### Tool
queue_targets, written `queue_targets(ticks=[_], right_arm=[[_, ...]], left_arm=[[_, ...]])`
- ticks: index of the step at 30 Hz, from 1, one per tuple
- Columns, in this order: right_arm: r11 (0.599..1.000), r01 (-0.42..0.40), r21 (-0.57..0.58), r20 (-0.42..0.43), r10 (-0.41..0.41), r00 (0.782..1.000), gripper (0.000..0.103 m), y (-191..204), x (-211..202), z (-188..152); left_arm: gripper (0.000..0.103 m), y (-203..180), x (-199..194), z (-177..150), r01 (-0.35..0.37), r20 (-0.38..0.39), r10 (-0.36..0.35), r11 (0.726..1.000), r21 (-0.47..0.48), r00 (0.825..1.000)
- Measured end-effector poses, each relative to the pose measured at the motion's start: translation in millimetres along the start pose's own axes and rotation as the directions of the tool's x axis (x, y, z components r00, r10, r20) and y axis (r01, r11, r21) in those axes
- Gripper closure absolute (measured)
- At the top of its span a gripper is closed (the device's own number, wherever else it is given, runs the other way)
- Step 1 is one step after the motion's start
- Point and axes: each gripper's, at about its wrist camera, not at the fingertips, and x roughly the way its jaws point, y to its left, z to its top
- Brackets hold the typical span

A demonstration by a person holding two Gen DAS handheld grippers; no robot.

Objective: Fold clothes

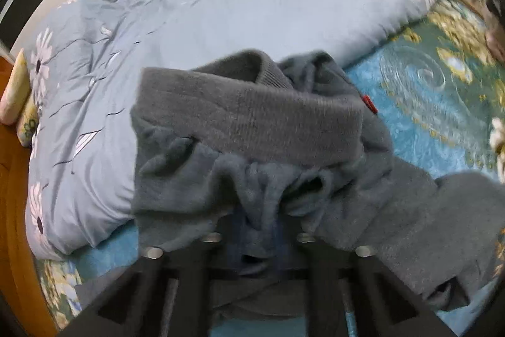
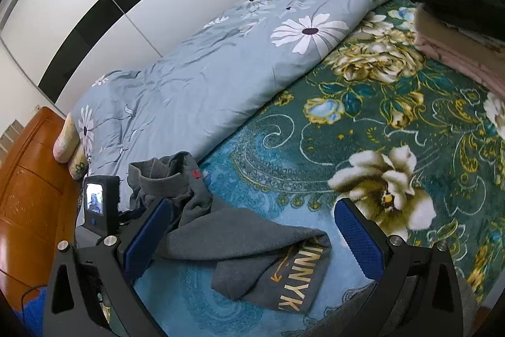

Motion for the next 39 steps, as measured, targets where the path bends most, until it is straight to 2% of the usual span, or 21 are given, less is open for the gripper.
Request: queue_targets(ticks=[3,5,7,9,11,13,14,16,18,23,26,29,33,34,35,36,37,39], right_arm=[[1.000,-0.005,-0.014,-0.011,0.005,1.000,0.000,4,2,0],[0.999,-0.007,-0.041,-0.028,0.006,1.000,0.000,10,5,-1],[0.997,-0.009,-0.070,-0.048,0.006,0.999,0.000,16,10,-2],[0.995,-0.010,-0.101,-0.078,0.002,0.997,0.000,22,16,-3],[0.990,-0.005,-0.139,-0.125,-0.013,0.992,0.000,29,27,-2],[0.988,0.020,-0.154,-0.170,-0.046,0.984,0.000,31,39,0],[0.989,0.034,-0.141,-0.188,-0.061,0.980,0.000,28,44,2],[0.994,0.061,-0.096,-0.240,-0.082,0.967,0.000,18,57,6],[0.994,0.080,-0.068,-0.293,-0.097,0.951,0.000,10,68,7],[0.991,0.109,-0.083,-0.455,-0.135,0.880,0.000,3,98,1],[0.980,0.137,-0.143,-0.506,-0.191,0.841,0.000,2,114,2],[0.966,0.191,-0.174,-0.567,-0.256,0.783,0.004,-7,134,0],[0.957,0.250,-0.150,-0.670,-0.285,0.686,0.022,-26,161,-8],[0.958,0.252,-0.133,-0.691,-0.272,0.669,0.025,-29,164,-11],[0.962,0.249,-0.116,-0.708,-0.256,0.658,0.035,-31,167,-14],[0.968,0.229,-0.100,-0.712,-0.231,0.664,0.048,-30,166,-15],[0.975,0.207,-0.084,-0.713,-0.204,0.671,0.056,-28,165,-16],[0.980,0.179,-0.088,-0.703,-0.188,0.686,0.088,-22,162,-16]], left_arm=[[0.090,33,-24,8,0.059,0.067,-0.049,0.987,-0.152,0.997],[0.091,70,-48,14,0.064,0.132,-0.030,0.964,-0.259,0.991],[0.091,118,-77,16,0.050,0.200,0.029,0.924,-0.380,0.979],[0.091,172,-107,12,0.018,0.248,0.119,0.873,-0.487,0.961],[0.091,216,-128,4,0.001,0.268,0.181,0.827,-0.563,0.946],[0.091,252,-147,-11,-0.056,0.263,0.278,0.778,-0.626,0.924],[0.091,265,-153,-19,-0.069,0.258,0.300,0.762,-0.644,0.918],[0.091,290,-153,-43,-0.094,0.218,0.319,0.732,-0.675,0.922],[0.091,302,-139,-67,-0.109,0.154,0.302,0.701,-0.705,0.941],[0.091,305,-95,-128,-0.098,0.046,0.219,0.602,-0.793,0.975],[0.091,296,-75,-149,-0.101,0.003,0.176,0.582,-0.807,0.984],[0.091,294,-66,-156,-0.096,-0.003,0.158,0.582,-0.808,0.987],[0.091,294,-69,-156,-0.084,0.005,0.150,0.583,-0.808,0.989],[0.091,296,-68,-154,-0.079,0.008,0.147,0.582,-0.809,0.989],[0.091,297,-69,-153,-0.073,0.014,0.144,0.581,-0.811,0.990],[0.091,299,-68,-152,-0.067,0.019,0.141,0.582,-0.811,0.990],[0.091,299,-67,-151,-0.064,0.022,0.139,0.583,-0.810,0.990],[0.091,297,-67,-148,-0.056,0.031,0.136,0.593,-0.804,0.990]])
